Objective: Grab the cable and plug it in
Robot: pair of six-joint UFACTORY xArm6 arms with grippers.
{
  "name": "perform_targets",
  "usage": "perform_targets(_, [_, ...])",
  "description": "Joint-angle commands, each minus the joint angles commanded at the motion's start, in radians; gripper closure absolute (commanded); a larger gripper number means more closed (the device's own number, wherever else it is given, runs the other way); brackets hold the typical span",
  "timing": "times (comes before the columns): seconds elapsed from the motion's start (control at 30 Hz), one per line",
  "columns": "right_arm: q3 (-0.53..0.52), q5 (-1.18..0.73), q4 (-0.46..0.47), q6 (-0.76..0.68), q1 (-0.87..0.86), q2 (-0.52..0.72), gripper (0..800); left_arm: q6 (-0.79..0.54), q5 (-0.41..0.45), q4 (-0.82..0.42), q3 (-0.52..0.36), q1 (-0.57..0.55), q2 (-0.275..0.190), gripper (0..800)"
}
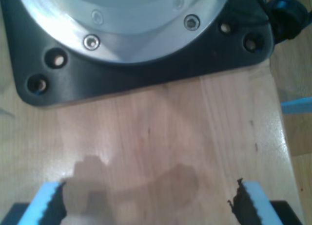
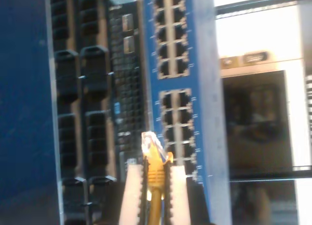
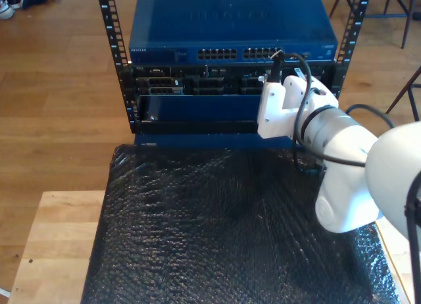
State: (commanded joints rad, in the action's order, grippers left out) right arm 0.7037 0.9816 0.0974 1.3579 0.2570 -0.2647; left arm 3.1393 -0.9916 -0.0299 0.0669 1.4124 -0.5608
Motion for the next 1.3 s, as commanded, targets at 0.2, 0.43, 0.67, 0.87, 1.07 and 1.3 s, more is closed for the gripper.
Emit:
perform_targets(0.2, [0.028,0.064,0.002,0.000,-0.002,-0.046,800,0.000,0.000,0.000,0.000,0.000,0.000,0])
perform_targets(0.43, [0.089,0.107,0.002,-0.003,-0.006,-0.127,800,0.000,-0.002,0.000,0.002,0.000,0.000,0])
perform_targets(0.67, [0.101,0.196,0.002,0.000,-0.003,-0.152,800,0.000,-0.002,0.000,0.002,0.000,0.002,0])
perform_targets(0.87, [0.101,0.216,-0.021,0.005,-0.002,-0.166,800,0.000,-0.002,0.000,0.002,0.000,0.002,0])
perform_targets(1.07, [0.087,0.261,-0.043,0.011,0.002,-0.169,800,0.000,-0.002,0.000,0.002,0.000,0.002,0])
perform_targets(1.3, [0.081,0.364,-0.048,0.029,0.003,-0.209,800,0.000,-0.002,0.000,0.002,0.000,0.002,0])
